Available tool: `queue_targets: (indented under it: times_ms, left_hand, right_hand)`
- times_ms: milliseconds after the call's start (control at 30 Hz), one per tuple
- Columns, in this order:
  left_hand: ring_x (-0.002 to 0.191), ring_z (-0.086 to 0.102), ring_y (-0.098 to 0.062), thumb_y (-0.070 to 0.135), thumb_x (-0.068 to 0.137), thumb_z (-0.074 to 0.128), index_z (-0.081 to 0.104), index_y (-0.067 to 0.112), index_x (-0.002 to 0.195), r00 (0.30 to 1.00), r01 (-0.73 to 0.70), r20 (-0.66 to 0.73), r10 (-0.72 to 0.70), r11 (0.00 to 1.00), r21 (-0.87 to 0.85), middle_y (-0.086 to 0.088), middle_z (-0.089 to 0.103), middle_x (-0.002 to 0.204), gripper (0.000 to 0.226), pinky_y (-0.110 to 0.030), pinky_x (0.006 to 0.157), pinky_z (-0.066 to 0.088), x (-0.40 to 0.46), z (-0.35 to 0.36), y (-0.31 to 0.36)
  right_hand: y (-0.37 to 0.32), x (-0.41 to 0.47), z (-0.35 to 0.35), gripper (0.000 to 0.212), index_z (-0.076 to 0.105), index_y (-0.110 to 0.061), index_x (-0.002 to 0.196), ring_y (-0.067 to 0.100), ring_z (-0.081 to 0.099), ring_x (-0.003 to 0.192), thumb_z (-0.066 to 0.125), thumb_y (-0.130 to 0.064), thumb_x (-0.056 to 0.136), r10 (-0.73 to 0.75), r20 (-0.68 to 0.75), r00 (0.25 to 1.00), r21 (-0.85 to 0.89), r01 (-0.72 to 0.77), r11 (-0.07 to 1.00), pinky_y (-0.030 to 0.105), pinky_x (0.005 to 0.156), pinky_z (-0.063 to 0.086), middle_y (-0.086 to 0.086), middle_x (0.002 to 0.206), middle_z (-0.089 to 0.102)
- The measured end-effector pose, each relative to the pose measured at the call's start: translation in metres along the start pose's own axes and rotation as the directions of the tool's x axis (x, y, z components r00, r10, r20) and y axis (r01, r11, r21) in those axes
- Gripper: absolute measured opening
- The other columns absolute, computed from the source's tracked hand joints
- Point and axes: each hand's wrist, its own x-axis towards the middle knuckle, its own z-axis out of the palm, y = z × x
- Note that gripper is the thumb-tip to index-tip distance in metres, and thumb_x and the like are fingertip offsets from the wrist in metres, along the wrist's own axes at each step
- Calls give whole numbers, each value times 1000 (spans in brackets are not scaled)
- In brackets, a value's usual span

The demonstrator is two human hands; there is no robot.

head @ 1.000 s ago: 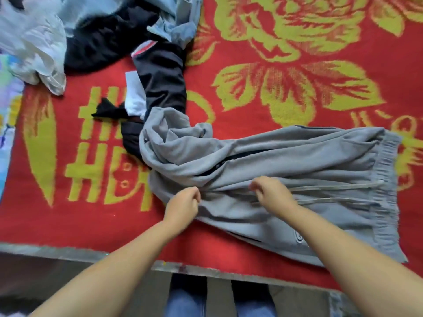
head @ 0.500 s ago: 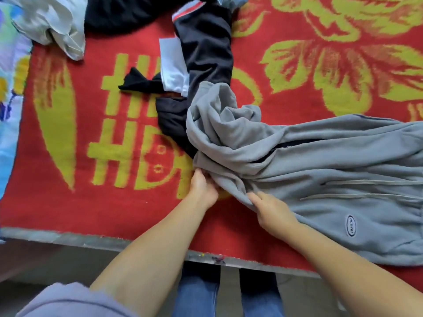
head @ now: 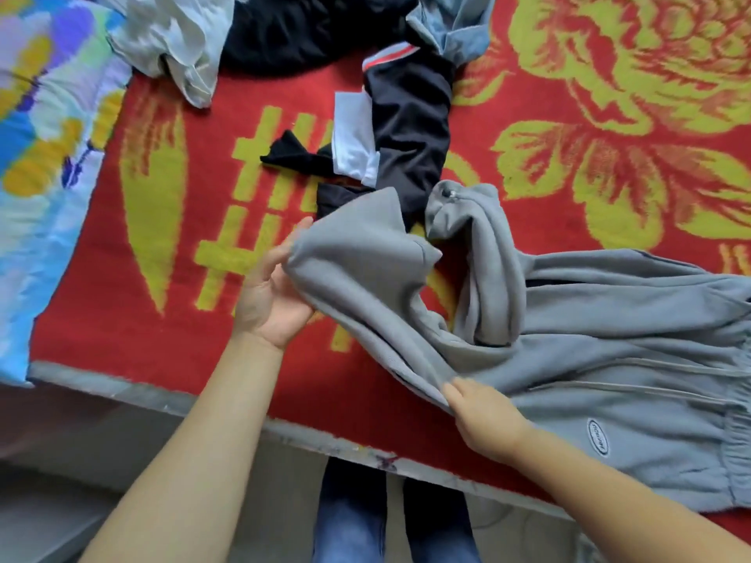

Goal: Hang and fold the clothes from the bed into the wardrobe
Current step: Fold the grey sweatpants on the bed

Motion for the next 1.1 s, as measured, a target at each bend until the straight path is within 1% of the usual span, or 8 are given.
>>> queue_targets:
  times_ms: [167, 267, 367, 633, 767, 900, 1000, 1100]
  left_hand:
    - [97, 67, -19, 2, 85, 44, 73, 15, 101, 893, -219, -389, 226, 974, 62, -6, 70, 105, 35, -30, 86, 55, -33, -86, 3]
    - [110, 57, -22, 1, 93, 46, 45, 12, 139, 689, -108, -693, 210, 976, 187, -10, 60, 122, 48, -34, 94, 48, -34, -141, -11]
    - [116, 55, -21, 14, 98, 50, 50, 12, 132, 623, -44, -779, 71, 997, 56, -10, 55, 134, 34, -36, 96, 46, -21, -167, -12]
    - [104, 64, -24, 21, 94, 59, 55, 7, 127, 696, -92, -668, 263, 955, 281, -10, 65, 115, 36, -35, 81, 54, 23, -143, 38]
    - [77, 58, -10, 13, 89, 63, 57, 17, 97, 499, -134, -491, 715, 623, 771, 5, 61, 88, 11, -17, 69, 49, 7, -146, 65]
    - [88, 52, -23, 13, 87, 63, 57, 11, 97, 426, 298, -494, 758, 398, 868, -10, 59, 97, 12, -35, 85, 44, -15, -187, 54]
    - [117, 42, -36, 10, 86, 58, 55, 15, 128, 390, 549, -557, 733, 301, 780, -19, 40, 135, 43, -42, 101, 33, 0, -180, 43]
    - [129, 32, -39, 7, 85, 56, 46, 14, 139, 637, 324, -113, 763, -132, 937, -18, 31, 145, 55, -46, 108, 25, 36, -124, 34]
  right_hand:
    - [1, 30, -6, 26, 43, -14, 114, 31, 49, 108, 43, -11, 88, 23, 316, 948, -84, 4, 996, 37, 77, 39, 10, 116, 48]
    - [-1, 34, -2, 28, 45, -15, 117, 30, 51, 111, 46, -19, 90, 47, 521, 852, -109, 12, 994, 35, 82, 40, 11, 121, 48]
    - [-2, 37, 2, 32, 46, -15, 121, 29, 52, 112, 46, -28, 92, 85, 580, 810, -128, -12, 992, 34, 84, 41, 11, 123, 50]
    - [-9, 69, -14, 44, 42, -21, 139, 22, 52, 116, 47, -20, 96, 272, -135, 953, 272, -229, 935, 35, 80, 48, -1, 137, 45]
    - [-2, 87, -21, 58, 25, -23, 150, 24, 45, 127, 44, -16, 95, 249, 58, 967, 262, -255, 931, 40, 91, 48, 0, 151, 31]
    - [-4, 91, -30, 52, 36, -22, 146, 23, 44, 129, 47, -23, 95, 143, 229, 963, 219, -194, 956, 37, 100, 42, 2, 142, 44]
    - [-5, 84, -45, 23, 64, -15, 113, 23, 61, 102, 51, -18, 95, 159, -119, 980, 280, -121, 952, 36, 83, 49, 3, 110, 65]
    - [15, 83, -84, 26, 61, -6, 113, 25, 55, 100, 61, -9, 88, 434, -605, 667, 474, -136, 870, 29, 87, 41, 9, 107, 60]
